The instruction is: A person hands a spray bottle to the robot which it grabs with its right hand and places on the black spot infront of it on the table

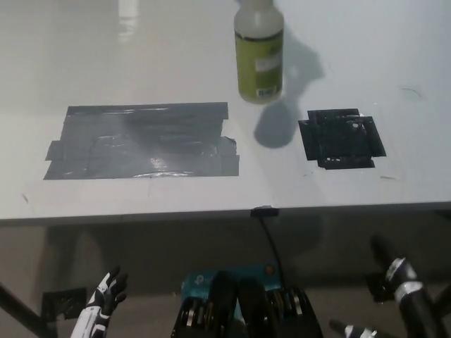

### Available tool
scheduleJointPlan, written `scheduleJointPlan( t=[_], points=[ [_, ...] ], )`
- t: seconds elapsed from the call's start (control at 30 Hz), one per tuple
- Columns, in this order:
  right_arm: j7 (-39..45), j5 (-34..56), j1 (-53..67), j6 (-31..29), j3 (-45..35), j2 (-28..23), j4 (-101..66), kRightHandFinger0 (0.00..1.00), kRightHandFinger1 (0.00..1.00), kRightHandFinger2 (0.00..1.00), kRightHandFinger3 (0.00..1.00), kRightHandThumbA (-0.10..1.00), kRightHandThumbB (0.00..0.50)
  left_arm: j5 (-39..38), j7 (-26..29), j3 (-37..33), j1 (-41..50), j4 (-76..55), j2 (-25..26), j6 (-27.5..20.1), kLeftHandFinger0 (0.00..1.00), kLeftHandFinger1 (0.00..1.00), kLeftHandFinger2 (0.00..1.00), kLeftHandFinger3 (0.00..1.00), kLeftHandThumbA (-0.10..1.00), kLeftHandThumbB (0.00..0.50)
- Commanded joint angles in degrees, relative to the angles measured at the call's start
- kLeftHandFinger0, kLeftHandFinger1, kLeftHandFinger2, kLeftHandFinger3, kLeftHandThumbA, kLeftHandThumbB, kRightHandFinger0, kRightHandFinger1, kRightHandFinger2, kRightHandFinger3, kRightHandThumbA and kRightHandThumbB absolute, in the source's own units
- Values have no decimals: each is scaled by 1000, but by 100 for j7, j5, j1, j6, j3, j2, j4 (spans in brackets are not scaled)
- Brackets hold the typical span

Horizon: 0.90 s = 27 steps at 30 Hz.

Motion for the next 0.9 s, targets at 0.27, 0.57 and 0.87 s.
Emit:
scheduleJointPlan(
  t=[0.27, 0.57, 0.87],
  points=[
    [21, 336, -2409, 2323, -540, -162, -354, 1000, 1000, 1000, 1000, 1000, 400, 9, -26, -15, 73, -102, -3, -307, 1000, 1000, 1000, 1000, 957, 235],
    [213, 136, -4234, 2854, -317, -231, 1281, 1000, 1000, 1000, 1000, 1000, 393, 18, -14, -11, 58, -95, -16, -338, 1000, 1000, 1000, 1000, 973, 239],
    [-12, -135, -5834, 3430, -61, 16, 2939, 1000, 1000, 1000, 1000, 1000, 440, 3, -24, -2, 28, -181, -23, -279, 1000, 1000, 1000, 1000, 954, 210]
  ],
)
